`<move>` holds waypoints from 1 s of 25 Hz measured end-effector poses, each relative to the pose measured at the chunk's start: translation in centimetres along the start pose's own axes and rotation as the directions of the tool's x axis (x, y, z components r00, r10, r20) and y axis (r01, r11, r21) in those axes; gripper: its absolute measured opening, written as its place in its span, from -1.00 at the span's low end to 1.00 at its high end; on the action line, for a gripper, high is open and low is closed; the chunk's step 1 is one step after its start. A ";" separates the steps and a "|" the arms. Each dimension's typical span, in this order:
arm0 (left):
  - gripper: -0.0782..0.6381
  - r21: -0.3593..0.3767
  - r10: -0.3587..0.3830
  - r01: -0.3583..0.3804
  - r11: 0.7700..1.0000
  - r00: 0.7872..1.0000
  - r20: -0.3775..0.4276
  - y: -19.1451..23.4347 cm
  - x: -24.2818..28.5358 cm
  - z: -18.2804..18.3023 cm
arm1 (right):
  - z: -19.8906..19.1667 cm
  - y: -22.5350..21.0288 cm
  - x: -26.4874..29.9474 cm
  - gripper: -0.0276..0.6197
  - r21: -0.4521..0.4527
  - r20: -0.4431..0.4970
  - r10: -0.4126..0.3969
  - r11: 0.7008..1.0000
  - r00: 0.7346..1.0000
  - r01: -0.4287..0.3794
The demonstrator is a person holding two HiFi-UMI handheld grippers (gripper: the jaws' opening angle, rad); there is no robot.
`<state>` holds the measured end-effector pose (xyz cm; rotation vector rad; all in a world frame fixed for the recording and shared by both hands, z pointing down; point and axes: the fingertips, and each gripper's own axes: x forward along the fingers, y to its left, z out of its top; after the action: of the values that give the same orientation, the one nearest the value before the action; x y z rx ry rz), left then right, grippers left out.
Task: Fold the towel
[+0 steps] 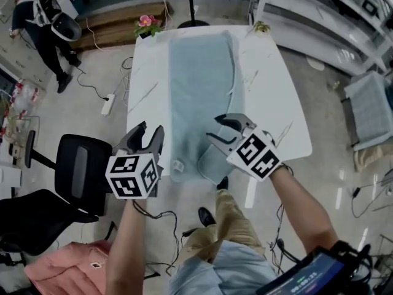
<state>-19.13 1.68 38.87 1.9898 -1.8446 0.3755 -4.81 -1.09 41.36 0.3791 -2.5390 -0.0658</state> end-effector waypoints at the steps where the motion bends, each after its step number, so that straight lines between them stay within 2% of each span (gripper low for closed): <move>1: -0.25 -0.016 -0.001 0.001 1.000 1.000 -0.009 -0.3 -0.8 -1.2 | -0.5 1.8 -0.1 -0.36 -0.016 -0.004 0.035 0.999 0.999 -0.036; 3: -0.25 -0.053 0.000 -0.001 0.999 1.000 -0.023 -0.9 -2.0 -3.8 | -1.6 5.1 -0.1 -0.36 -0.074 -0.019 0.128 0.989 0.992 -0.129; 5: -0.25 -0.092 0.006 -0.009 0.996 0.999 -0.039 -1.3 -2.7 -6.4 | -3.0 7.7 0.1 -0.36 -0.152 -0.057 0.224 0.961 0.973 -0.230; 8: -0.25 -0.146 0.026 -0.034 0.989 0.998 -0.059 -1.7 -3.5 -10.0 | -4.4 9.4 0.6 -0.33 -0.263 -0.111 0.321 0.903 0.941 -0.339; 13: -0.25 -0.254 0.063 -0.075 0.964 0.996 -0.056 -2.2 -4.9 -14.0 | -5.6 10.7 1.8 -0.23 -0.374 -0.176 0.437 0.799 0.882 -0.470; 16: -0.25 -0.295 0.053 -0.074 0.953 0.996 -0.077 -3.1 -5.1 -16.4 | -7.4 11.1 2.5 -0.19 -0.411 -0.242 0.471 0.742 0.849 -0.529; 18: -0.25 -0.310 0.042 -0.070 0.948 0.994 -0.097 -3.6 -5.2 -17.7 | -7.9 11.3 3.0 -0.19 -0.428 -0.258 0.487 0.716 0.834 -0.551; 22: -0.25 -0.353 0.016 -0.054 0.934 0.994 -0.108 -4.1 -5.1 -19.4 | -7.6 11.4 3.4 -0.14 -0.410 -0.240 0.534 0.701 0.811 -0.583; 25: -0.24 -0.407 -0.019 -0.022 0.913 0.995 -0.095 -4.1 -4.2 -19.9 | -7.9 11.7 3.5 -0.16 -0.404 -0.272 0.566 0.668 0.779 -0.626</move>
<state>-14.00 14.77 54.08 1.6550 -1.6975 0.0729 -6.30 9.39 51.31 -0.6408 -2.2873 -0.3927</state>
